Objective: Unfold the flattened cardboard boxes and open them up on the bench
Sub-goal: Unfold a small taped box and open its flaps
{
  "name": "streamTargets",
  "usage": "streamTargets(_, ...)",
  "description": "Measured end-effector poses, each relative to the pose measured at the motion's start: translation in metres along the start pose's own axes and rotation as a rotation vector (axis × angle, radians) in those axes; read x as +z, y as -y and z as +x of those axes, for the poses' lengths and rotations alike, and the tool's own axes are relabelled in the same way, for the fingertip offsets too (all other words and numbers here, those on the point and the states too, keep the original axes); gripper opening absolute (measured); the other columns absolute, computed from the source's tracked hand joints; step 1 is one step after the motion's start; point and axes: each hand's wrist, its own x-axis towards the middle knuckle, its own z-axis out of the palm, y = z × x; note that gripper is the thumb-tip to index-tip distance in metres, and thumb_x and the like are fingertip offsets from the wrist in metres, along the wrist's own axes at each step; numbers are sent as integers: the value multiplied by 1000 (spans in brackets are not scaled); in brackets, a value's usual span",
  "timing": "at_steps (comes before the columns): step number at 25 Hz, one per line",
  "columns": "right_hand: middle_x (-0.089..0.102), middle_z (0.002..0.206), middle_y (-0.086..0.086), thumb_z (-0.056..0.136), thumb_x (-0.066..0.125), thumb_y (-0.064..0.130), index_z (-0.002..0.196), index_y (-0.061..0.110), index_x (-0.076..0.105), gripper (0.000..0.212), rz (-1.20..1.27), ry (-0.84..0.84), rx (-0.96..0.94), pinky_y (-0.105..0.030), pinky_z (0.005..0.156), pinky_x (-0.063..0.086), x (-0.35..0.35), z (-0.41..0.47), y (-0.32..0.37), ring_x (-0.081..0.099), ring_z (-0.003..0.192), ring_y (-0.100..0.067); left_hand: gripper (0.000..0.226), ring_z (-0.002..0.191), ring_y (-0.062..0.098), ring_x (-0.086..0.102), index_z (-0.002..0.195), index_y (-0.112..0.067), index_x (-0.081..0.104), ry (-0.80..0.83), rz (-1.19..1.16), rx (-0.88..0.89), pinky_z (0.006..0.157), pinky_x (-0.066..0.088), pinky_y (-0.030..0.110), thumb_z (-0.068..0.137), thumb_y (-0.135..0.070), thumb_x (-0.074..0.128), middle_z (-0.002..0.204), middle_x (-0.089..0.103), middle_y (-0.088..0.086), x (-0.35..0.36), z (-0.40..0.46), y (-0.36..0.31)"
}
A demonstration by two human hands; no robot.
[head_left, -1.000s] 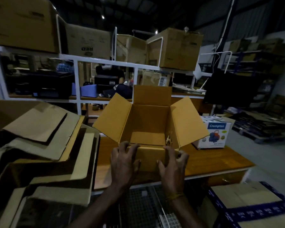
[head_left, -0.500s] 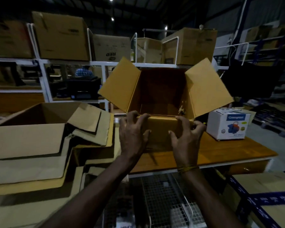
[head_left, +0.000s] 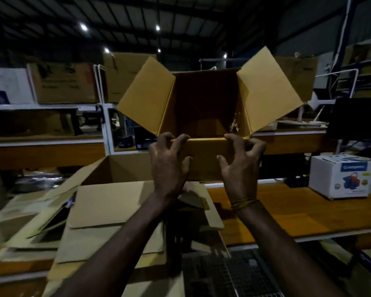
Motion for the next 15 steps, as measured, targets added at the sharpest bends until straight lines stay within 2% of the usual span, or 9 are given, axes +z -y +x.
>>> streamTargets(2,34,131,-15,78,79,14,126,26,55,55,57,-8,-24,-24,90,42,28,-2,41,43,114,-20,57,115,31,40,130,-28,57,-33,18,-14,85,41,34,77,-21,78,131,42,7,-28,16,39)
streamTargets(6,32,134,-15,80,77,15,127,29,53,55,92,22,-69,-25,89,43,87,-12,106,43,122,-28,58,116,32,40,131,-28,57,-63,72,-48,82,43,33,77,-18,78,131,42,8,-70,31,113)
streamTargets(10,32,134,-15,80,77,14,128,29,53,56,120,67,-48,-22,88,38,137,-31,148,44,122,-27,59,117,32,39,131,-26,57,-57,111,-72,86,40,31,77,-16,78,132,42,10,-96,33,175)
streamTargets(15,23,133,-4,81,77,15,126,38,46,59,191,148,-25,-27,87,51,186,-54,173,44,123,-25,61,118,32,37,132,-25,56,-17,133,-109,91,49,43,77,-14,79,131,40,9,-112,26,224)
